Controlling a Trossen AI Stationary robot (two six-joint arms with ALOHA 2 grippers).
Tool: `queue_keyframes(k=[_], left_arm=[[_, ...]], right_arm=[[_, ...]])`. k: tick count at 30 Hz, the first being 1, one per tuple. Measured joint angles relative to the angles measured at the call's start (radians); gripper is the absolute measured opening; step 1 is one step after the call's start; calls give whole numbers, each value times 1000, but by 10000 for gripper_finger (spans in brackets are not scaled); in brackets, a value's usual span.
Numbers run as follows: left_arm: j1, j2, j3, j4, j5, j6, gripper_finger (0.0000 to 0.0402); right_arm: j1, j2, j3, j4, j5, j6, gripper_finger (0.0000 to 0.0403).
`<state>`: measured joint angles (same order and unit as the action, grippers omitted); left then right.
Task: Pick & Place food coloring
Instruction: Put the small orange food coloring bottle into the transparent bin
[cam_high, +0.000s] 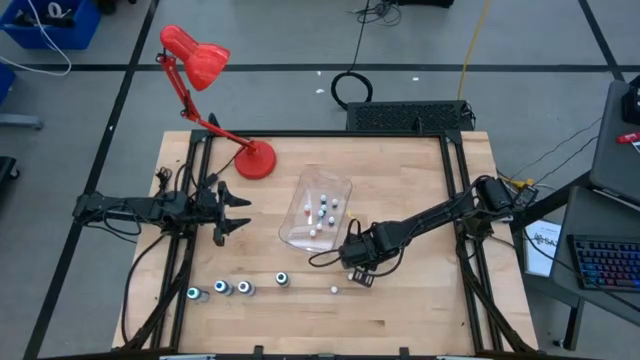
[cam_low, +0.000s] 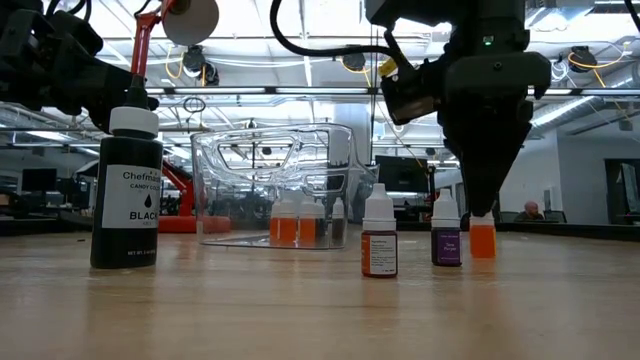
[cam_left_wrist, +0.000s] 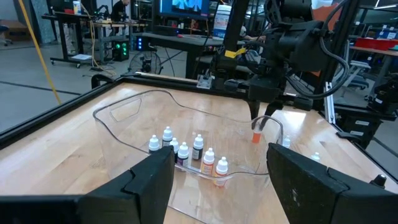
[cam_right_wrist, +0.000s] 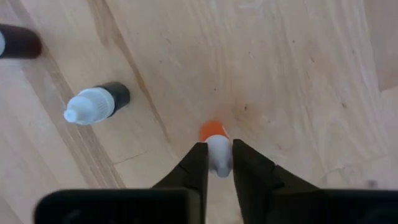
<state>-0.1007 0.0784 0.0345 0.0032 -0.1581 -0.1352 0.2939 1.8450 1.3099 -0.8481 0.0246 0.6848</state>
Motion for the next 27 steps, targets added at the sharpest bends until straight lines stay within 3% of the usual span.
queue_keyframes(k=[7, 11, 17, 23, 27], left_arm=[[0, 0, 0, 0, 0, 0, 253], [0, 0, 0, 0, 0, 0, 253], [0, 0, 0, 0, 0, 0, 253], [0, 0, 0, 0, 0, 0, 253], [0, 0, 0, 0, 0, 0, 253]], right_arm=[[-26, -52, 22, 9, 29, -100, 36], [-66, -114, 123, 0, 111, -195, 36], [-139, -105, 423, -86, 190, -405, 36], [-240, 47, 787, -266, 188, -534, 36], [-299, 167, 922, -353, 160, -581, 36]])
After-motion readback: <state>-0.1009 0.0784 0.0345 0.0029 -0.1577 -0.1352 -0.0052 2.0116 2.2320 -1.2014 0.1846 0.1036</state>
